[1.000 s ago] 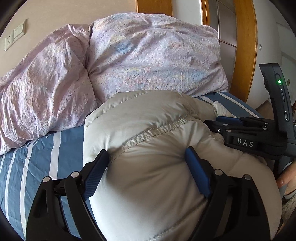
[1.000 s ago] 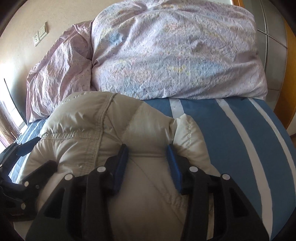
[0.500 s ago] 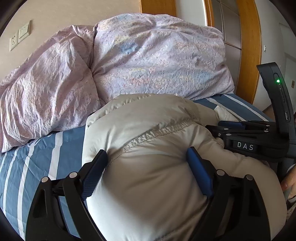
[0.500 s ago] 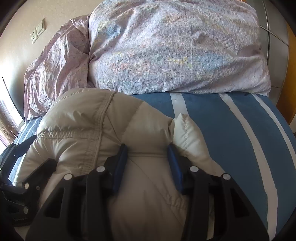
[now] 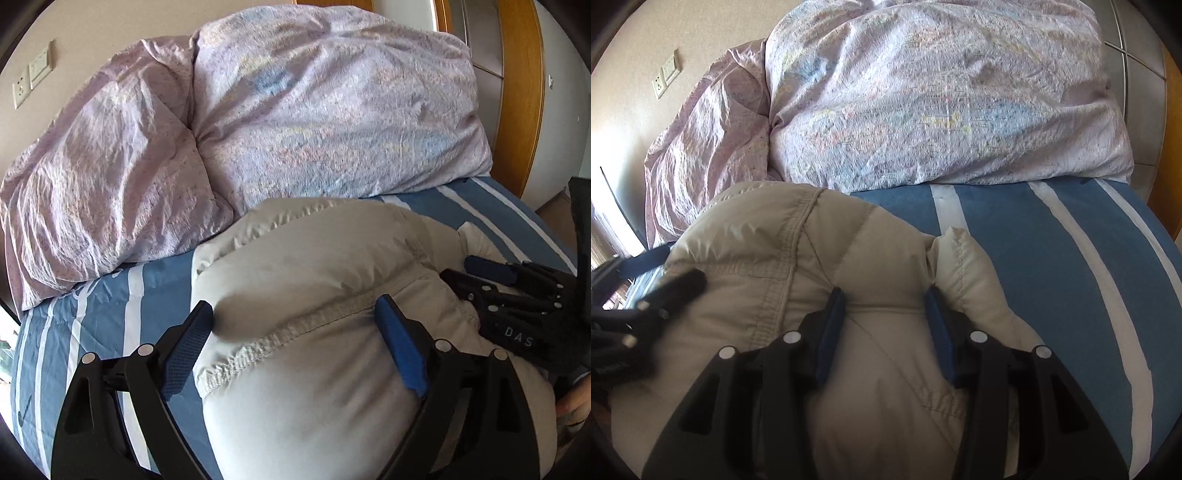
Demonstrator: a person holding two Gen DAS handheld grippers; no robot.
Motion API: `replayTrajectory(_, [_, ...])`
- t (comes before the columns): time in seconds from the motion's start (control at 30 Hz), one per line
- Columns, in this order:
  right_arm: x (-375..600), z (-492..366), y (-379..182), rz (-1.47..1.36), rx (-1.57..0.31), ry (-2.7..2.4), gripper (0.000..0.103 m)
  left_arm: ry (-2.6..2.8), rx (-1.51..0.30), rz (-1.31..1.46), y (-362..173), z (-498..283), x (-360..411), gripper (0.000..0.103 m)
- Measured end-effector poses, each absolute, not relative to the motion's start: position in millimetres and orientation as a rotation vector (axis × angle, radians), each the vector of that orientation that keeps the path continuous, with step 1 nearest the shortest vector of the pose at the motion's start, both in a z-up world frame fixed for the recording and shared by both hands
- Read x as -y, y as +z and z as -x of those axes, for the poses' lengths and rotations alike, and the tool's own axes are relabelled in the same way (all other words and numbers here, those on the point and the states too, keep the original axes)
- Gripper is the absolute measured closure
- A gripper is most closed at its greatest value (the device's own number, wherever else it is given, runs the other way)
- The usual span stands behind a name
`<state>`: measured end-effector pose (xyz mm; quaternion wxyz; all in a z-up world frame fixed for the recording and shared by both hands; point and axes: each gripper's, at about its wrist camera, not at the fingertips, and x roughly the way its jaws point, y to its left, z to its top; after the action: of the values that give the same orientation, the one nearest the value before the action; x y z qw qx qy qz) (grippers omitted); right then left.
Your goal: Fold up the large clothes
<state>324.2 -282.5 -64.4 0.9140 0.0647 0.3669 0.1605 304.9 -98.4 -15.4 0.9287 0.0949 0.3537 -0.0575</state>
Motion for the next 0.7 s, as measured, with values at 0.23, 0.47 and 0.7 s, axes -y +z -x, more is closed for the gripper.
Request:
replayTrajectory(0.23, [283, -324, -66, -0.144, -0.756, 0.332, 0.057, -0.089, -0.693, -0.200, -29, -305, 101, 0.010])
replayTrajectory(0.47, [282, -329, -66, -0.142, -0.779, 0.334, 0.057, -0.079, -0.704, -0.186, -34, -312, 97, 0.006])
replayTrajectory(0.7, [290, -272, -33, -0.064, -0.768, 0.334, 0.036, -0.177, -0.743, -0.067, -5, -279, 80, 0.007])
